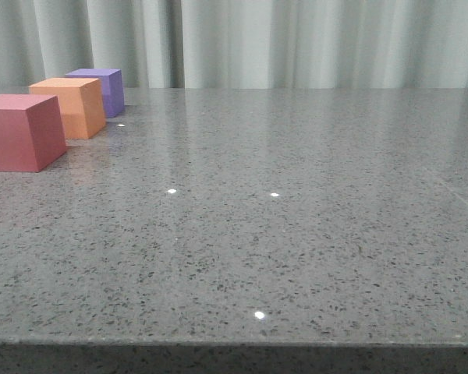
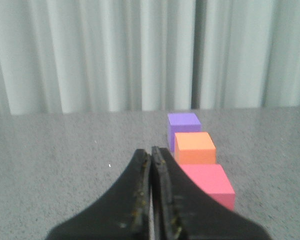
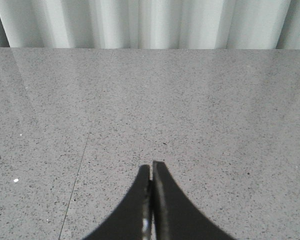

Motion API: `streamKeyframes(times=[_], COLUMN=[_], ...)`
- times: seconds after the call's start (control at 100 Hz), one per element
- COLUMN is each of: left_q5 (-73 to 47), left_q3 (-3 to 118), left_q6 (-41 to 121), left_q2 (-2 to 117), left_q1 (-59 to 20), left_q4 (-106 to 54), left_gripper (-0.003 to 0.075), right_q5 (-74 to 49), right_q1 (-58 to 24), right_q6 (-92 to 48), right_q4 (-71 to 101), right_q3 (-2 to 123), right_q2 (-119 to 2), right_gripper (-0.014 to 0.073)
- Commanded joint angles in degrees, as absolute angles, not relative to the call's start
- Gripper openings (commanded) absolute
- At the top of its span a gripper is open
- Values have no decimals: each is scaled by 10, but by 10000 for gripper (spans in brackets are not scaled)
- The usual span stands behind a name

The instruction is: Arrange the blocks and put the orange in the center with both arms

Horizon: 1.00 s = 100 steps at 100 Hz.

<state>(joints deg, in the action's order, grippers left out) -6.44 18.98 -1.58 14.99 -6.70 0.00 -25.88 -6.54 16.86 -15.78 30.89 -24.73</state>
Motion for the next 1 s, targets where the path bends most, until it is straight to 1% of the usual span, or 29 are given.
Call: streamKeyframes(times=[0.0, 0.16, 0.42, 0.48, 0.59, 0.99], left_q5=[44, 84, 83, 83, 70, 70], left_q3=[164, 81, -15, -27, -26, -26], left_q6=[-4, -4, -9, -10, -10, -10], left_q2=[132, 79, -6, -22, -19, -19], left_q1=[-59, -58, -58, -58, -58, -58], left_q4=[-11, -6, 13, 15, 39, 39], left_gripper=[-19, -19, -19, -19, -19, -19], right_q5=[-217, -217, -217, -217, -217, -217], right_q1=[-63, -63, -63, -63, -63, -63], right_q6=[169, 169, 169, 169, 169, 169], right_q4=[-170, -170, -170, -170, -170, -170], right_q3=[321, 321, 321, 321, 321, 321], right_q2=[-247, -247, -247, -247, -247, -247], right_gripper=[-67, -67, -67, -67, -67, -67])
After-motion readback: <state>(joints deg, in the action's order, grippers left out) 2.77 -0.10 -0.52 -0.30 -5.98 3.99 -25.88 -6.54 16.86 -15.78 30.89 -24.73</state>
